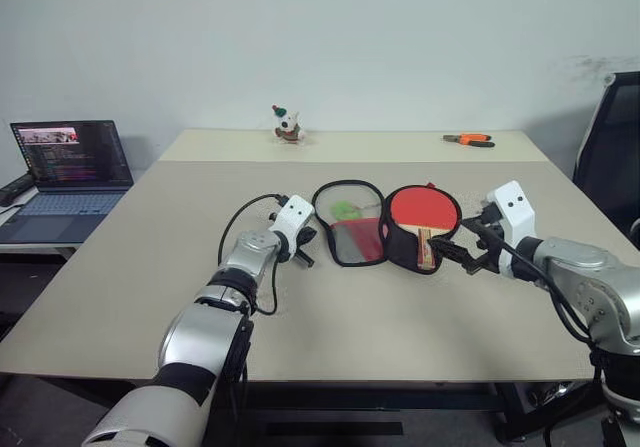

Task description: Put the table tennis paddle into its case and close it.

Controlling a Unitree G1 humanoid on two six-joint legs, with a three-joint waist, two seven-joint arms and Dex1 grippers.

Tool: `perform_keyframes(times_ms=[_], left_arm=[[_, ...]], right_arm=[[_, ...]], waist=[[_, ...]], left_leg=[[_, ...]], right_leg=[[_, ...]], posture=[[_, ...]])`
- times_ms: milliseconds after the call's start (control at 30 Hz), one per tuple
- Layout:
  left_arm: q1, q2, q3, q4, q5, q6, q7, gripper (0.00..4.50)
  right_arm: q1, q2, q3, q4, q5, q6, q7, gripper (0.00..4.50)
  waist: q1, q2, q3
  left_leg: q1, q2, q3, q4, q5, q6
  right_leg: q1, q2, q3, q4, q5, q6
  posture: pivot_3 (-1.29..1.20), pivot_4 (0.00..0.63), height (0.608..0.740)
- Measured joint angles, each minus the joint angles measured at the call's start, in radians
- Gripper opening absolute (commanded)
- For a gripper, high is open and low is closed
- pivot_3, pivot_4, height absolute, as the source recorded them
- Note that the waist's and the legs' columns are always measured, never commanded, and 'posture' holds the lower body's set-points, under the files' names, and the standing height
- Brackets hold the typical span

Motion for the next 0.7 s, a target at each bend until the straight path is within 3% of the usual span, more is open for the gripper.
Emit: perform_keyframes(times_ms=[333,700], left_arm=[[-0.070,-0.073,0.019,0.022,0.016,0.012,0.024,0.05],[-0.246,-0.224,0.037,0.037,0.038,-0.011,0.038,0.05]], right_arm=[[0.027,0.000,-0.029,-0.035,0.001,0.018,-0.041,4.50],[0.117,-0.005,-0.130,-0.156,0.001,0.095,-0.110,4.50]], waist=[[0.001,0.000,0.000],[0.003,-0.001,0.000]], left_leg=[[0.000,0.000,0.000,0.000,0.000,0.000],[-0.001,-0.001,0.001,0.000,0.000,0.000]], right_leg=[[0.000,0.000,0.000,0.000,0.000,0.000],[0.000,-0.001,0.000,0.000,0.000,0.001]], posture=[[0.00,0.150,0.740],[0.00,0.150,0.740]])
